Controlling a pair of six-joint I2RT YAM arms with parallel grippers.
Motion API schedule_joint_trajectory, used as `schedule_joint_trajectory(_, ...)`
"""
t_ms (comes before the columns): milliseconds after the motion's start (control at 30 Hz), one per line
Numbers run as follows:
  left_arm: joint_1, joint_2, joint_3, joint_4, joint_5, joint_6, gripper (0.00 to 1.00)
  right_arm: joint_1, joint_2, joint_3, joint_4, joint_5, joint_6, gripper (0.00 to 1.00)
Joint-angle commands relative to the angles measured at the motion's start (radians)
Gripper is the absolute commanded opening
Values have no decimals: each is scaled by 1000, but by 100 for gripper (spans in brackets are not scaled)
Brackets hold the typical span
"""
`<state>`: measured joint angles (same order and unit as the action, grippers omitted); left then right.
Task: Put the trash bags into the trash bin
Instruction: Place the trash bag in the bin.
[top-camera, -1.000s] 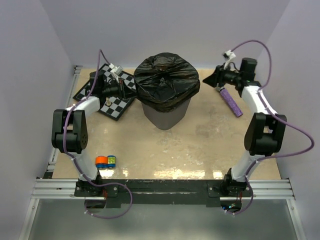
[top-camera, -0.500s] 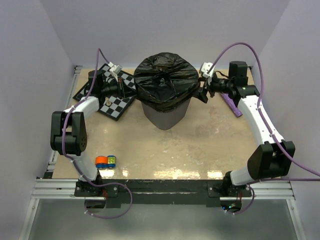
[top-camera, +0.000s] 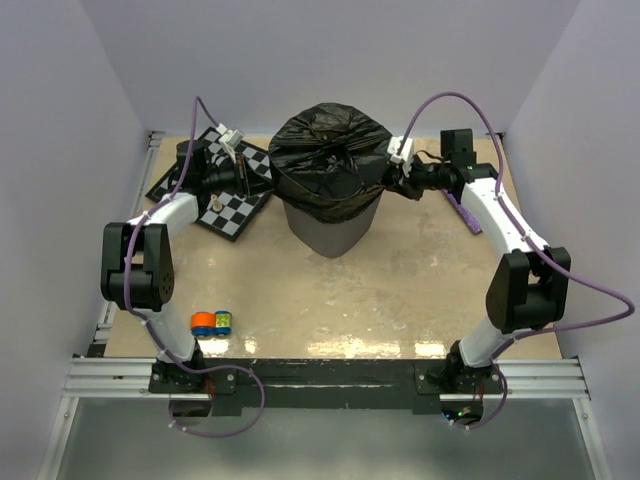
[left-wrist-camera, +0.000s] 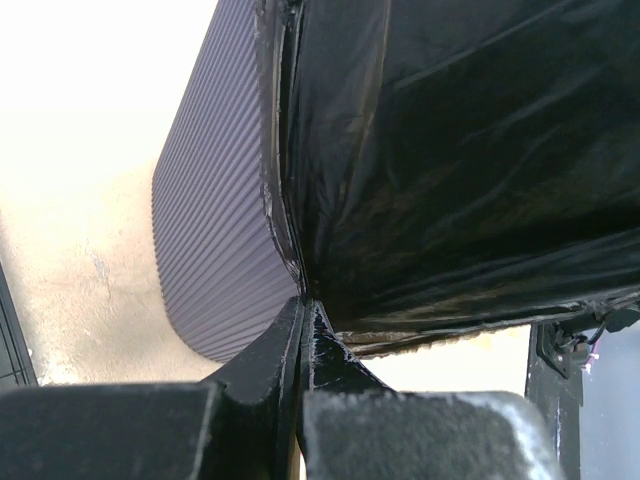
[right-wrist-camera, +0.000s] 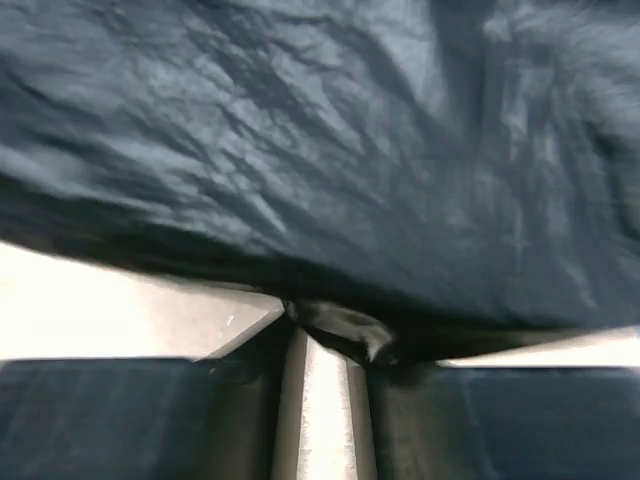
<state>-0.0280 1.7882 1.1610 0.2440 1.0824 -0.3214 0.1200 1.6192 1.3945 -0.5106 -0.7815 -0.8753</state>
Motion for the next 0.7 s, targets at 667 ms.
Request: schedule_joint_trajectory(667,-41,171,-54,54,-29,113,0,9,-47,-288,288,-41,170,0)
